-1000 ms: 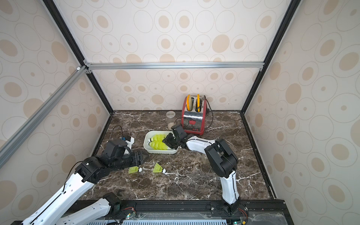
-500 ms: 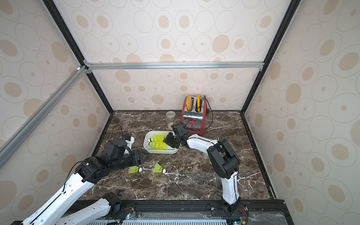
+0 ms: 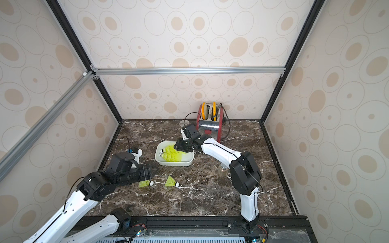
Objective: Put the shuttlecocks into the storage box
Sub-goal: Place the shuttlecock in the storage box, then pick up the shuttlecock at the center of the board.
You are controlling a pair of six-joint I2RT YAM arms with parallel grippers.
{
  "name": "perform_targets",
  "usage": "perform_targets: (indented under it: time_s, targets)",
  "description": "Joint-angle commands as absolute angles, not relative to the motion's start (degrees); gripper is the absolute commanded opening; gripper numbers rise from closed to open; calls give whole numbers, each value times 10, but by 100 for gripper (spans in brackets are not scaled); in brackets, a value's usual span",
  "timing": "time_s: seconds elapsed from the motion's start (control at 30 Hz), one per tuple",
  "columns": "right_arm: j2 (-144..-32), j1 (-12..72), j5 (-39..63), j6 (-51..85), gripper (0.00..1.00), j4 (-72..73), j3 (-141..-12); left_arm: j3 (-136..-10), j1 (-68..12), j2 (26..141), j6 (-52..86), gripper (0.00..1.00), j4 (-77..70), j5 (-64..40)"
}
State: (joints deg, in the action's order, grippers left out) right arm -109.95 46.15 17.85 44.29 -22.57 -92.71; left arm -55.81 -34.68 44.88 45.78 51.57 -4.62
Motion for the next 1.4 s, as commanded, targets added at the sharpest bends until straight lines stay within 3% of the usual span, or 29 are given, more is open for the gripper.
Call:
perform_targets:
  time_s: [0.0, 0.13, 0.3, 0.77, 1.07, 1.37]
  targets:
    - [-1096, 502, 170, 210, 32, -361, -981, -587, -350, 421, 455, 77, 571, -26]
    - [-1119, 554, 171, 25, 33, -487, -1021, -593, -350, 386, 458, 77, 619, -22]
    - [-1145, 597, 134, -59, 32, -578, -1029, -607, -350, 327, 470, 76, 696, 0]
    - [-1282, 709, -16, -94, 39, -685, -1205, -588, -350, 172, 557, 75, 838, -21]
    - [-1365, 732, -34, -76, 42, -728, -1298, -620, -350, 171, 541, 76, 871, -21]
    - [-1373, 732, -43, -67, 46, -746, -1287, -631, -350, 190, 525, 76, 865, -23]
